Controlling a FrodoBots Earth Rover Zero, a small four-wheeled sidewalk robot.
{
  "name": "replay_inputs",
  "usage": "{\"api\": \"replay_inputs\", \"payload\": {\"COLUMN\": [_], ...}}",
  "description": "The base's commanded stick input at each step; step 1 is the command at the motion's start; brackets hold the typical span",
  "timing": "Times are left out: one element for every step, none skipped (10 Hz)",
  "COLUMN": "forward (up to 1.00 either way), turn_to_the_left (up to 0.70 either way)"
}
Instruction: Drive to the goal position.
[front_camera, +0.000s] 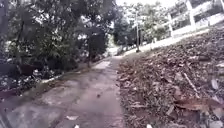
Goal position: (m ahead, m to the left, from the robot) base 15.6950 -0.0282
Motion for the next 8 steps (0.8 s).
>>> {"api": "replay_inputs", "payload": {"forward": [1.0,1.0,1.0,1.0,1.0,1.0,1.0,1.0], "turn_to_the_left": [0.0,0.0,0.0,0.0,0.0,0.0,0.0,0.0]}}
